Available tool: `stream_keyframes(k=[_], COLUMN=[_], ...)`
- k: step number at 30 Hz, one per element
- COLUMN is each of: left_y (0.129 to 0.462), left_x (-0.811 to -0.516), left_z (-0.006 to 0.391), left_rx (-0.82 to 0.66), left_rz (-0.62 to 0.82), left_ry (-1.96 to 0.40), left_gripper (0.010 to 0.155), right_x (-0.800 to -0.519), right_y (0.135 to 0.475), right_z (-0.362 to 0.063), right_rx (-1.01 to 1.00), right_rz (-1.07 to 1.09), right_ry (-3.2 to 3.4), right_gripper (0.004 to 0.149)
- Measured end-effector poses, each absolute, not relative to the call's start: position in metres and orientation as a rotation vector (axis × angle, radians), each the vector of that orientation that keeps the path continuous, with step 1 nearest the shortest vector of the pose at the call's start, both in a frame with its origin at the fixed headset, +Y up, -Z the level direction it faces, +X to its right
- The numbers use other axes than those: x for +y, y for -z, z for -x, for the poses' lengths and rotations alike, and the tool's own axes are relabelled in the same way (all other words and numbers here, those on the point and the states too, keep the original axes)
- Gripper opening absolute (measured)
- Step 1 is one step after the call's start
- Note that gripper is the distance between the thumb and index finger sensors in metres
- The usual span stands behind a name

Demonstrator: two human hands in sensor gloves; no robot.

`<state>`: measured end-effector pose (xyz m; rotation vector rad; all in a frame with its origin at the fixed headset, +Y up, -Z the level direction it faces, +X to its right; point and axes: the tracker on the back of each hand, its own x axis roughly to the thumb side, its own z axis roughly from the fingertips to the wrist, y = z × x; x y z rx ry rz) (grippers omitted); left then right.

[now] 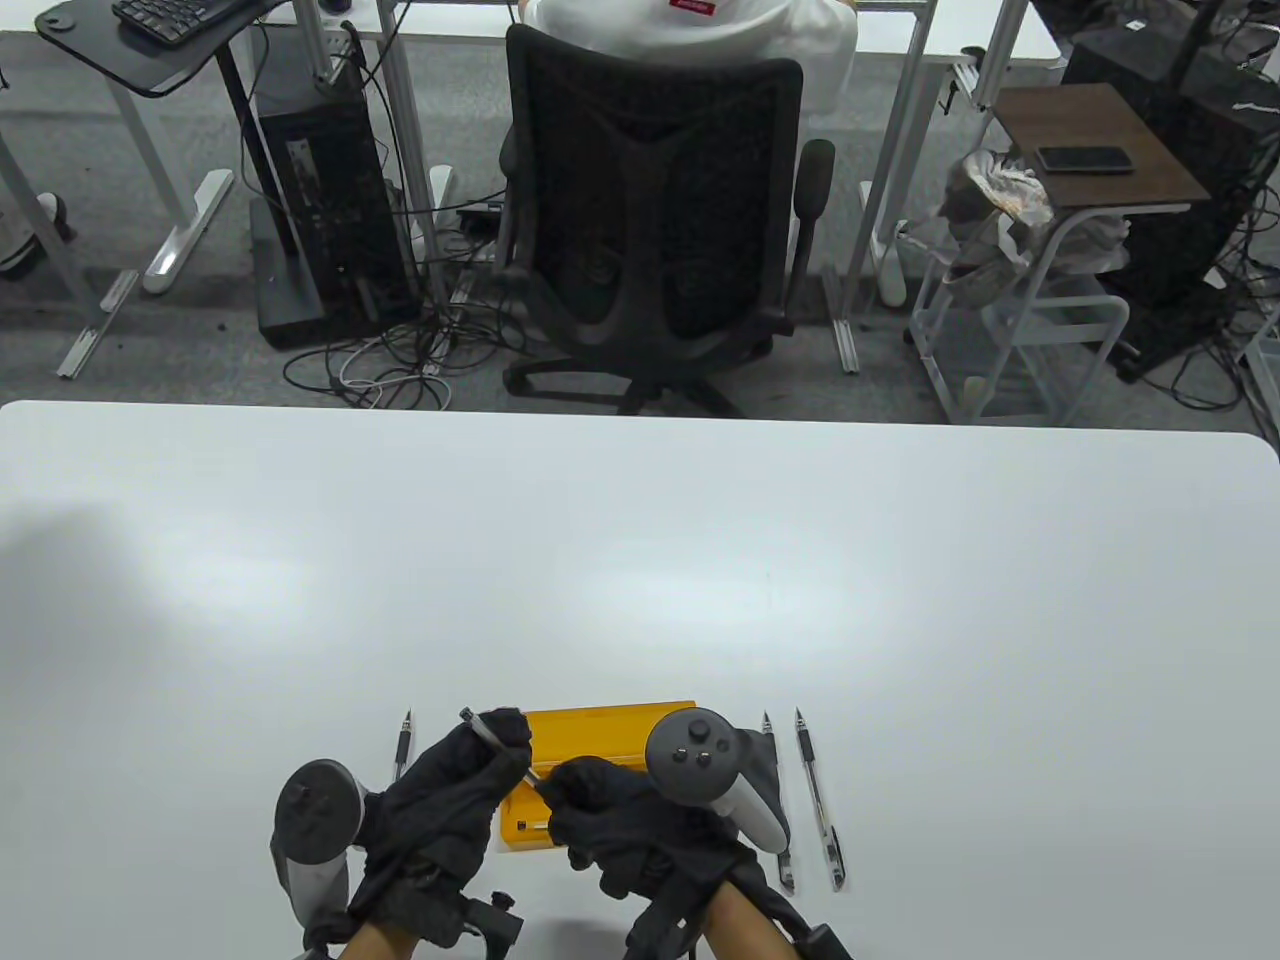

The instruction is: Cap pen on the opposite end

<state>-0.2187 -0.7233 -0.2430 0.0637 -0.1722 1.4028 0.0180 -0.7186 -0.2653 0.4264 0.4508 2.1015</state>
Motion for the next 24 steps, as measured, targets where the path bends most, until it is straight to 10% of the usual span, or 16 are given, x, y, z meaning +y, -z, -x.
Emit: stream_keyframes(k=[12, 24], left_y=[0.241, 0.242], left_x=[-0.717, -0.698], left_z=[0.205, 0.276], left_rx=[-0.241, -0.068], left_rz=[-0.020, -0.411], left_ry=[-1.299, -1.101], left_gripper=[0.060, 0.059], right_x=[-0.725, -0.701], right_y=[0.268, 0.271], right_z=[-0.024, -0.040], right_rx=[0.450, 0.135], right_rz=[-0.286, -0.216], right_ry=[-2.124, -2.333], right_gripper=[0.048, 0.047])
